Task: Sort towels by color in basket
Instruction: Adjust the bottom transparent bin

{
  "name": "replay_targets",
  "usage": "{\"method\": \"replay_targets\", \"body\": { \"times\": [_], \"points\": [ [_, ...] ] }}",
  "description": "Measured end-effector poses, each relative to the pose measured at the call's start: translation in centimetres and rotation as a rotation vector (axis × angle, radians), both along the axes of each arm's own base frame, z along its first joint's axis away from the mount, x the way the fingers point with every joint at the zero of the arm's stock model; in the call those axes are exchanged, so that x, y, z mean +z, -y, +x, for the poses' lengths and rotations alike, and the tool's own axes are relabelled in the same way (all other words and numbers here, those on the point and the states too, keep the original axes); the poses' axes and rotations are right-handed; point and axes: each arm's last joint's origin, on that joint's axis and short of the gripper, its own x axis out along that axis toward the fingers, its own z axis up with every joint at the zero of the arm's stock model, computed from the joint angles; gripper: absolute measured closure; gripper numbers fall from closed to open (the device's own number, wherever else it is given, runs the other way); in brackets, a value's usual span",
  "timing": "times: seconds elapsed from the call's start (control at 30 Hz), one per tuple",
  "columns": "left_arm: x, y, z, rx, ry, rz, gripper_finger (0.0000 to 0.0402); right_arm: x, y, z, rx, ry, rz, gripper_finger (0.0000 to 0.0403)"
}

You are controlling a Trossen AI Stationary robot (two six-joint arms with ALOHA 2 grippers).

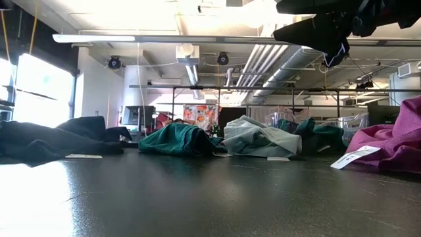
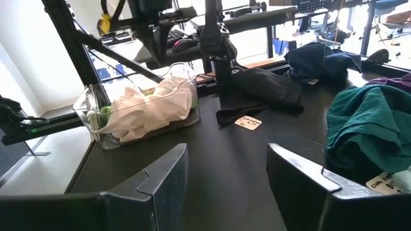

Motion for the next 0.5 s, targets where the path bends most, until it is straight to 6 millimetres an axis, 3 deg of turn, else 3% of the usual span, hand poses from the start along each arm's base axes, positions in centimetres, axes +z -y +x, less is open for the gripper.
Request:
{"method": "replay_targets", "body": {
  "times": [0.1, 0.23, 0.37, 0.5],
  "points": [
    [-0.1, -0.2, -0.6, -0.037, -0.117, -0.024, 0.0387, -0.1, 0.0, 0.0, 0.0, -0.005, -0.004, 0.0202],
    [-0.1, -1.3, -1.4, -0.061, -0.191, 0.09, 0.0379, -0.1, 0.0, 0.0, 0.0, -0.008, -0.004, 0.0202],
    [0.0, -2.0, -1.7, -0.082, -0.171, 0.23, 0.0378, -0.1, 0.0, 0.0, -0.001, -0.01, -0.005, 0.0202],
    [-0.4, -2.2, -1.5, -0.11, -0.183, 0.227, 0.0369, -0.1, 0.0, 0.0, -0.001, -0.012, -0.003, 0.0202]
  ]
}}
